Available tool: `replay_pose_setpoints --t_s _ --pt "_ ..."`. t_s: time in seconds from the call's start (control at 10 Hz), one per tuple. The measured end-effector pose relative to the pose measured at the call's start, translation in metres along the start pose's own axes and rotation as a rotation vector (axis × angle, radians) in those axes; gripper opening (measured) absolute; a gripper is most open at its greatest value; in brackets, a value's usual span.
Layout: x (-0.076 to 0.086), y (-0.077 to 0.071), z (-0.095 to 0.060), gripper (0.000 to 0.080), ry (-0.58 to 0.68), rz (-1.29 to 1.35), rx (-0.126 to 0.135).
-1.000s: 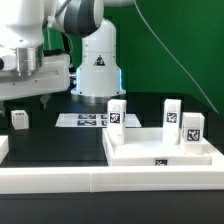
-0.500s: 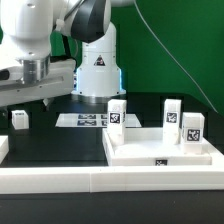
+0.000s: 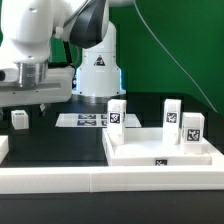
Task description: Assemble square table
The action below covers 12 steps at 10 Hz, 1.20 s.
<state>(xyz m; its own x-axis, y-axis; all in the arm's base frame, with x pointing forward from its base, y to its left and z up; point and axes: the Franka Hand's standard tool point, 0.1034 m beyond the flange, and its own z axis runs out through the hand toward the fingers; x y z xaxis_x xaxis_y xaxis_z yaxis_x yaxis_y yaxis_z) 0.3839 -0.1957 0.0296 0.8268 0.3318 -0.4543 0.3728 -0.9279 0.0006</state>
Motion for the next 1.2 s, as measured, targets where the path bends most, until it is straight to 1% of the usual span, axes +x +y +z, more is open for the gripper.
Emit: replay_pose_setpoints --t_s 0.2,0.3,0.4,0.5,0.6,0.8,1.0,1.1,1.2 --pt "0.0 0.0 0.0 0.0649 -0.001 0.0 0.0" --pt "0.0 0.001 0.002 0.0649 0.004 0.01 -0.006" --pt "-0.003 0.002 0.008 0.0649 0.019 0.032 -0.019" --pt "-0.008 0.002 0.013 0.0649 0.009 0.045 -0.006" --pt "-0.009 0.002 0.015 0.0649 -0.001 0.054 0.005" --pt "-0.007 -0.002 0.015 0.0649 -0.013 0.041 0.007" --pt "-0.009 -0.006 0.019 0.0649 -0.11 0.031 0.03" --pt "-0.008 -0.006 0.022 0.0649 -0.141 0.026 0.032" --pt "-0.012 -0.009 0.026 0.0649 -0.208 0.023 0.05"
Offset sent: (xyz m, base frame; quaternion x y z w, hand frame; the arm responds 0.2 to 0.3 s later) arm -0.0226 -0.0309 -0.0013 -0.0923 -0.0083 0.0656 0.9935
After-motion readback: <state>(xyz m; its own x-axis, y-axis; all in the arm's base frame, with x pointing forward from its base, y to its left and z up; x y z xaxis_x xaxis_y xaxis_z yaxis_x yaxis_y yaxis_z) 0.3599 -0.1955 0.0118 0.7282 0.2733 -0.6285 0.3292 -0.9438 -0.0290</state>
